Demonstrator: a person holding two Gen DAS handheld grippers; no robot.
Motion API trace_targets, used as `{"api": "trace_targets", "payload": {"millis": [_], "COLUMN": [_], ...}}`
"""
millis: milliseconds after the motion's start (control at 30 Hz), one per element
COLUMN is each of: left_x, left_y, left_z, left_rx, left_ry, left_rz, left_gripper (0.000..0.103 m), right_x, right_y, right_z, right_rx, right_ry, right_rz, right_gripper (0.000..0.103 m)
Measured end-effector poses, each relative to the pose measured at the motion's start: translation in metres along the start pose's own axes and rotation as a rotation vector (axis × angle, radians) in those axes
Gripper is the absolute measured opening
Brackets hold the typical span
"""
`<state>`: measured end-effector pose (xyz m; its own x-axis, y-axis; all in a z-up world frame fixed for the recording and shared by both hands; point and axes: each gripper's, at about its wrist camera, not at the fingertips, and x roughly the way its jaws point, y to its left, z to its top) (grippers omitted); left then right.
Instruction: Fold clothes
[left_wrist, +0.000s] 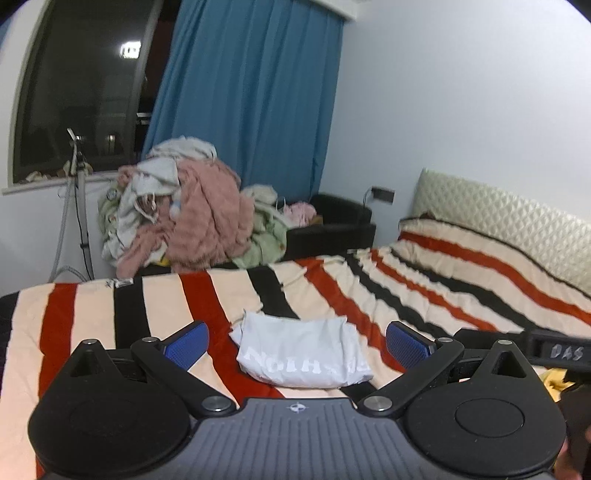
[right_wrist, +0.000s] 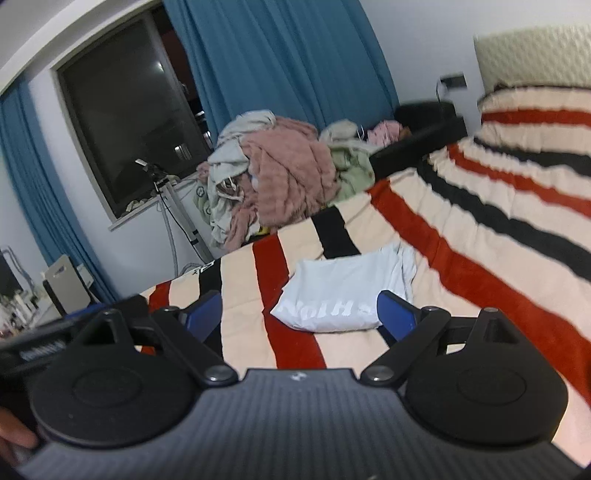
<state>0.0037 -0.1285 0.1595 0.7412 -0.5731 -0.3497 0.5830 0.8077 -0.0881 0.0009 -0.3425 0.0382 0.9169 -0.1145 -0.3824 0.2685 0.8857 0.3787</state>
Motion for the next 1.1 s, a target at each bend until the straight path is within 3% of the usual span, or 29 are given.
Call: {"api": "trace_targets", "payload": {"millis": [267,400,500,600,633,667,1100], "left_x": [-0.063,-0.072,-0.069,-0.061,-0.059,-0.053,-0.020], "left_y": [-0.015,-0.013,-0.010,-0.006,-0.005,-0.003,0.022], "left_z": [-0.023,-0.035,-0.045,-0.054,-0.057,-0.060,-0.104], "left_rx": [0.053,0.031,0.021,0.019,0.021,0.022,0.010], "left_ry": [-0.102,-0.132,-0.126,-0.117,-0.112,-0.106,-0.078], "left_rz": [0.085,0.103,0.099,0.099,0.105,0.111,0.145], "left_gripper": [0.103,0.103,0.103,0.103,0.103,0.103,0.103], "right_x": [-0.019,-0.022,-0.016,-0.011,-0.009,-0.007,0.029], "right_y": [0.009,0.013,0.020,0.023,0.023,0.023,0.021], "right_z": [-0.032,-0.048,-0.059,-0.067,-0.069,-0.071,-0.109], "right_rx": [-0.071,-0.115,-0.173,-0.190,-0.184,-0.186,-0.243], "right_ry": [-0.086,-0.124,-0.118,-0.131,-0.131,-0.128,-0.150], "right_rz": [-0.036,-0.048,-0.060,-0.044,-0.039,-0.051,-0.114], "right_gripper": [0.092,0.092,0.071,0.076,0.090,0.092,0.090]}}
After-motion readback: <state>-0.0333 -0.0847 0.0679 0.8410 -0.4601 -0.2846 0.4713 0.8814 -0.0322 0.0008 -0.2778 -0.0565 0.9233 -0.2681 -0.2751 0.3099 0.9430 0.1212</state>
